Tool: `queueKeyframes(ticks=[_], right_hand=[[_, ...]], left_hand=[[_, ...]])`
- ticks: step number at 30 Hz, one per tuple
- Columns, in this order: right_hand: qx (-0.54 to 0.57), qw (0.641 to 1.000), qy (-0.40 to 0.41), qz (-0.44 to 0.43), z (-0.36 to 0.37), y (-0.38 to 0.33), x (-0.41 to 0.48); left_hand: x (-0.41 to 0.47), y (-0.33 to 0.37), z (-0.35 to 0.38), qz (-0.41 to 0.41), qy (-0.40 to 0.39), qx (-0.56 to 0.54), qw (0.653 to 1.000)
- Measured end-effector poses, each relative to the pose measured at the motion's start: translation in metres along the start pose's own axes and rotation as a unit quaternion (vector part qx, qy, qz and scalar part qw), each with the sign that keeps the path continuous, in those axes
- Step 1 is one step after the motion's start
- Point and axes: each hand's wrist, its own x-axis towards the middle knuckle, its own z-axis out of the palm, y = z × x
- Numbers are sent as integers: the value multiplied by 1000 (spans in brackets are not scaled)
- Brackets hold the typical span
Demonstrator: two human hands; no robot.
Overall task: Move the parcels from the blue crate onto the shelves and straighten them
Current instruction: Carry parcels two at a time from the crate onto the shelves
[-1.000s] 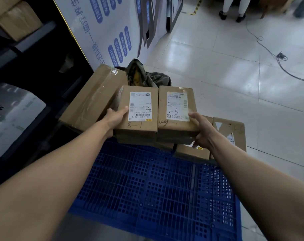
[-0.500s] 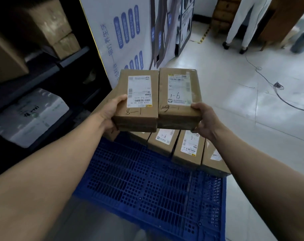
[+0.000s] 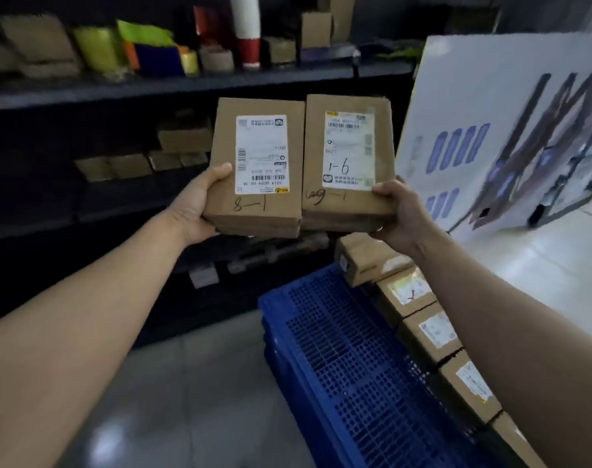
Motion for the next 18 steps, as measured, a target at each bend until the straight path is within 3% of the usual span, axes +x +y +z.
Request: queueKeyframes(ticks=[6,12,18], right_hand=[[-41,976,-212,30,176,26,3],[-66,919,-382,74,357,77,-45],[-105,858,-496,82,507,135,-127]], left_hand=[[-129,37,-143,103,170,-19,980],[-280,46,-261,192,332,-57,922],[-425,35,-350,228,418,-84,875]])
